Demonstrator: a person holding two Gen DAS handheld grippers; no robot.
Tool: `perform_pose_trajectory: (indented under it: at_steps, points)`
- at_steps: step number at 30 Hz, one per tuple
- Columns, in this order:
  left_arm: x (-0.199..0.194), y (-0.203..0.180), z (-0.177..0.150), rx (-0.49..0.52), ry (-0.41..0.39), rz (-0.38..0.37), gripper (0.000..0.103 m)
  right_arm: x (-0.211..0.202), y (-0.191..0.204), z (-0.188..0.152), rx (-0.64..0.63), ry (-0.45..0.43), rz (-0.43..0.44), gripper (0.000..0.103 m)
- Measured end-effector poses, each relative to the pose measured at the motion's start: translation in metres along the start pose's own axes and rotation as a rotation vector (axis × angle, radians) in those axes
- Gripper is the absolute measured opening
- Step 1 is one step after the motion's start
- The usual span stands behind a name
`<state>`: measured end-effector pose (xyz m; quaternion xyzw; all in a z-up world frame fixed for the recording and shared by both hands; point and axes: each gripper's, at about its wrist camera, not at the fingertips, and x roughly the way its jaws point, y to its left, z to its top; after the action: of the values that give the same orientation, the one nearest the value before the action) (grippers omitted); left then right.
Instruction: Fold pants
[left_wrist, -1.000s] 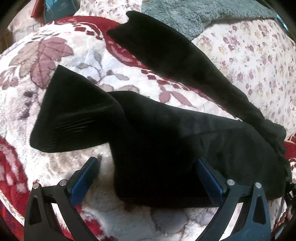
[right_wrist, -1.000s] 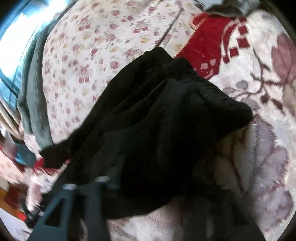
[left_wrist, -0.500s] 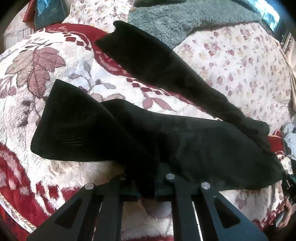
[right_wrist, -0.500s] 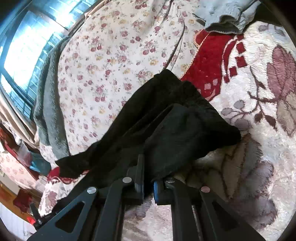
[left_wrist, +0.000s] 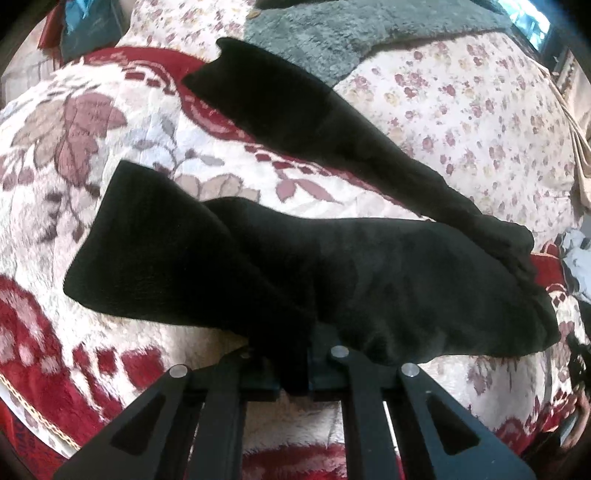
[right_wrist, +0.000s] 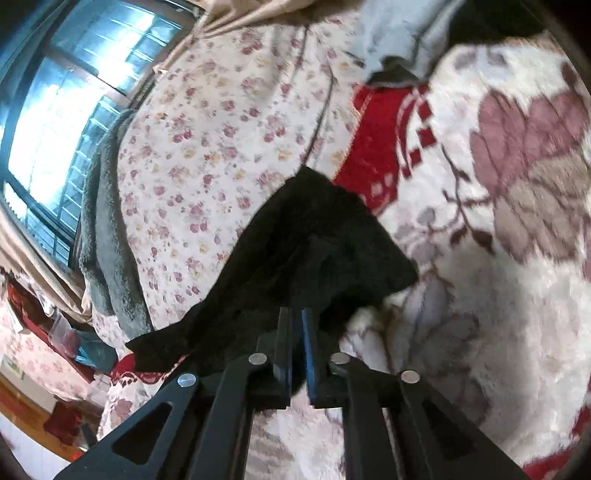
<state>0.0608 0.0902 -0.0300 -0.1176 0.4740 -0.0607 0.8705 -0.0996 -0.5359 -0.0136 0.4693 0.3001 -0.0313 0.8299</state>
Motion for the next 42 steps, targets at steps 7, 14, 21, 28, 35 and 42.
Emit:
perform_pose_trajectory:
  at_steps: [7,14,21,28,35,42]
  points:
    - [0.001,-0.003,0.0,0.024,0.006,0.023,0.009,0.022,0.002,-0.01,0.031,0.048,0.023,0.011]
    - [0.005,-0.002,0.001,0.024,0.016,0.023,0.009,0.033,-0.009,-0.01,0.152,0.052,0.099,0.021]
    - [0.009,-0.002,0.0,0.027,0.02,0.025,0.009,0.028,-0.007,-0.009,0.169,0.057,0.166,0.103]
    - [0.007,-0.002,-0.002,0.027,0.02,0.026,0.01,0.052,-0.002,-0.003,0.044,0.086,-0.012,0.103]
    - [0.012,-0.004,-0.004,0.033,0.03,0.04,0.011,0.088,-0.01,0.013,0.03,0.102,0.044,0.006]
    - [0.014,-0.003,-0.003,0.027,0.034,0.036,0.011,0.064,-0.001,0.012,-0.023,0.045,0.082,0.005]
